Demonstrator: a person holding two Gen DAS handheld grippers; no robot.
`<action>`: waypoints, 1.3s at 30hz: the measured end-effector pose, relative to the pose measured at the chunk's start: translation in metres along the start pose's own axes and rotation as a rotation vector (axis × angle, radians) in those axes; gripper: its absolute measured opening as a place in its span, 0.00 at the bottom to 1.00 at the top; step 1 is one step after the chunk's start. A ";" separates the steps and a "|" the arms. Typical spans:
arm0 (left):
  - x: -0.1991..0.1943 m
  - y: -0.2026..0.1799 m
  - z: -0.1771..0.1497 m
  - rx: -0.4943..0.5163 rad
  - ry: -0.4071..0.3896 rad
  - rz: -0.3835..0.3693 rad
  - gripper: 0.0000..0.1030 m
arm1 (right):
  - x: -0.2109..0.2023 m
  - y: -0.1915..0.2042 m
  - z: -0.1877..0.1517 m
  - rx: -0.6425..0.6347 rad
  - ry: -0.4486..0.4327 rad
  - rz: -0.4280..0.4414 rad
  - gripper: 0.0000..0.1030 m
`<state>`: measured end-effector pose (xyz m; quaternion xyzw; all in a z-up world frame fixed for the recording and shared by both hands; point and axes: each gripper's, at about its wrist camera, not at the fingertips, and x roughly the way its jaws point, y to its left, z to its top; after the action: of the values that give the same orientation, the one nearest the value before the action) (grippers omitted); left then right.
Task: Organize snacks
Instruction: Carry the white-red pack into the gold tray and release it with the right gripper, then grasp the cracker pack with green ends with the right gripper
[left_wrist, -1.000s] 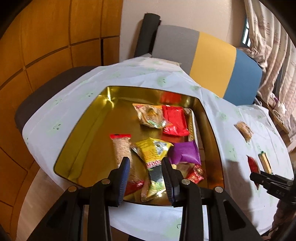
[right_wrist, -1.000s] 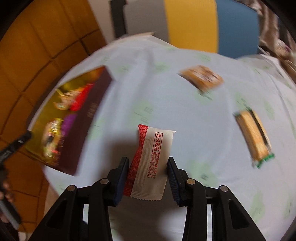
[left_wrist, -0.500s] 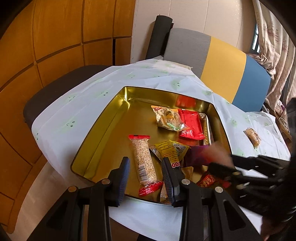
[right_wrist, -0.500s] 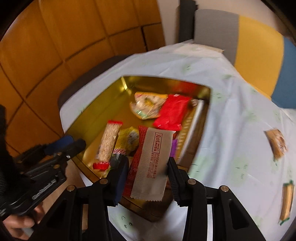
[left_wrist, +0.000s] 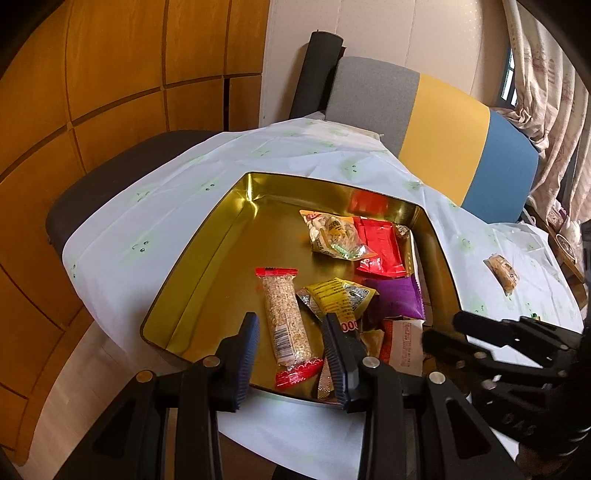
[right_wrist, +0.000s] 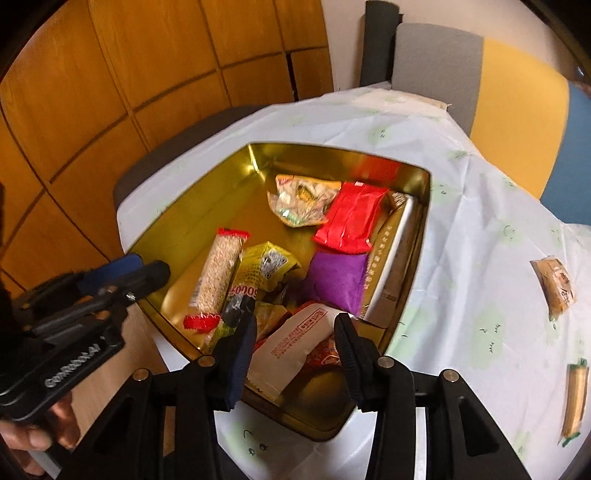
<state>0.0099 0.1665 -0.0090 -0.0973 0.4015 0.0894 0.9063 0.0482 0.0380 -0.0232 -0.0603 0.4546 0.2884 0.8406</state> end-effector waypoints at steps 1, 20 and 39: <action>-0.001 -0.002 0.000 0.005 -0.005 0.000 0.35 | -0.004 -0.002 0.000 0.009 -0.011 -0.002 0.44; -0.010 -0.048 -0.004 0.136 -0.002 -0.085 0.35 | -0.075 -0.139 -0.087 0.334 -0.060 -0.228 0.52; -0.024 -0.130 -0.003 0.334 0.015 -0.228 0.35 | -0.085 -0.308 -0.117 0.442 0.080 -0.404 0.76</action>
<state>0.0228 0.0384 0.0205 0.0088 0.4038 -0.0825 0.9111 0.0927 -0.2955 -0.0725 0.0234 0.5180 0.0069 0.8550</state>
